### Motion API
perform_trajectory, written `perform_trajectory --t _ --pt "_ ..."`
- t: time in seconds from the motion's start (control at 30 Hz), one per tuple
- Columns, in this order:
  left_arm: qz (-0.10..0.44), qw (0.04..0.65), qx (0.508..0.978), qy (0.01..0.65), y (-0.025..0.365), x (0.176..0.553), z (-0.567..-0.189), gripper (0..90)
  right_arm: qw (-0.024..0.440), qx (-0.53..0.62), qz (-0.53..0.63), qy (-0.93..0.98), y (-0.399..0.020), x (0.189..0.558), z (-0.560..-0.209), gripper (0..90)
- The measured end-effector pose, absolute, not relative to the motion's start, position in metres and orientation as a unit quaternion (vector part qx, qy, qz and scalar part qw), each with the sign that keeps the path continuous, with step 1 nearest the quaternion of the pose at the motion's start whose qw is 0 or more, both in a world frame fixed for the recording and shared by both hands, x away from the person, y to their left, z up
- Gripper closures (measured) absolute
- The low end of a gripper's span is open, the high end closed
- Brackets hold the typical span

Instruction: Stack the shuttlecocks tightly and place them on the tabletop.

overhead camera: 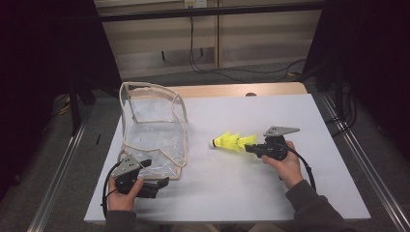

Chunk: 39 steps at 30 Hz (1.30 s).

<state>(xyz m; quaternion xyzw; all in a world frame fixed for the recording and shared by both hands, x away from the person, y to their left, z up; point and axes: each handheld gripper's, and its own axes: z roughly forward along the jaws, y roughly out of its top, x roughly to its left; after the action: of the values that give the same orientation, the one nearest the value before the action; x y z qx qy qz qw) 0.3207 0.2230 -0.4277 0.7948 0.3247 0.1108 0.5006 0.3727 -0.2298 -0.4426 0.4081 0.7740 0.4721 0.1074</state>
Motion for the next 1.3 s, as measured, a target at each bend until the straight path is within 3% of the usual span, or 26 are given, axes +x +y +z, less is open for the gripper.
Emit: perform_trajectory --t 1.3 --pt "0.111 0.5 0.795 0.325 0.223 0.321 -0.428 1.8 0.102 0.407 0.468 0.778 -0.217 0.377 -0.445 88.9"
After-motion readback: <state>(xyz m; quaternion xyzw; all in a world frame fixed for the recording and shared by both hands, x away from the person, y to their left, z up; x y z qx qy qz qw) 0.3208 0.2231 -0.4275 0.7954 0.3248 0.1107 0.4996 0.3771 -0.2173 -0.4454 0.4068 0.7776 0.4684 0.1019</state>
